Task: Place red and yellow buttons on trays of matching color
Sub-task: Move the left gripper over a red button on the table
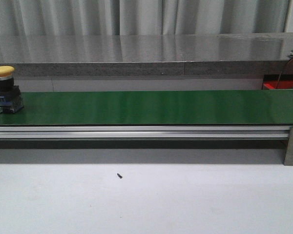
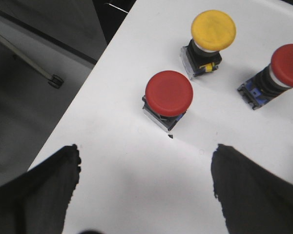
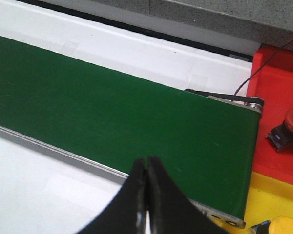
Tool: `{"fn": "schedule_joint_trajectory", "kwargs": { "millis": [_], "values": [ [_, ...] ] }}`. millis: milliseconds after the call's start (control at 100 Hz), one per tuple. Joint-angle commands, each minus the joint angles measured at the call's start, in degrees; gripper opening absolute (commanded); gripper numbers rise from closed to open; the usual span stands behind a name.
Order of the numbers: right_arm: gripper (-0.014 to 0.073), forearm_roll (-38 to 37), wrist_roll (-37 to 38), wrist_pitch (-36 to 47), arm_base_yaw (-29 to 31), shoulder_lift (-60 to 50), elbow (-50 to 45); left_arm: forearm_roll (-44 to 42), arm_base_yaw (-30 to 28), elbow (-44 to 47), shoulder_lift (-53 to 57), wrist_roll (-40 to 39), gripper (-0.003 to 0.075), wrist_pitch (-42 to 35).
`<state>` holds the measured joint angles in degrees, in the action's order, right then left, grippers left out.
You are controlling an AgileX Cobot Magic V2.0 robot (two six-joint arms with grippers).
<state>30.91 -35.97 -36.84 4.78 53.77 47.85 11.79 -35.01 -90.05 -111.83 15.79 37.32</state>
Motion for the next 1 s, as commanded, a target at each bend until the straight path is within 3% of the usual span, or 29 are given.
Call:
{"fn": "schedule_joint_trajectory", "kwargs": {
  "millis": [0, 460, 990],
  "values": [
    [-0.0067, 1.86, -0.36, 3.26, -0.02, -0.77, 1.36, 0.51, 0.06, -3.41, 1.18, -0.42, 0.0547, -3.29],
    [-0.0067, 1.86, -0.36, 3.26, -0.02, -0.77, 1.36, 0.62, 2.45, -11.86, -6.88, -0.42, 0.0547, -2.02],
    [-0.0067, 1.86, -0.36, 3.26, -0.02, -0.77, 1.36, 0.23, 3.53, -13.12, -11.19, -0.42, 0.0547, -5.30]
  ]
}}
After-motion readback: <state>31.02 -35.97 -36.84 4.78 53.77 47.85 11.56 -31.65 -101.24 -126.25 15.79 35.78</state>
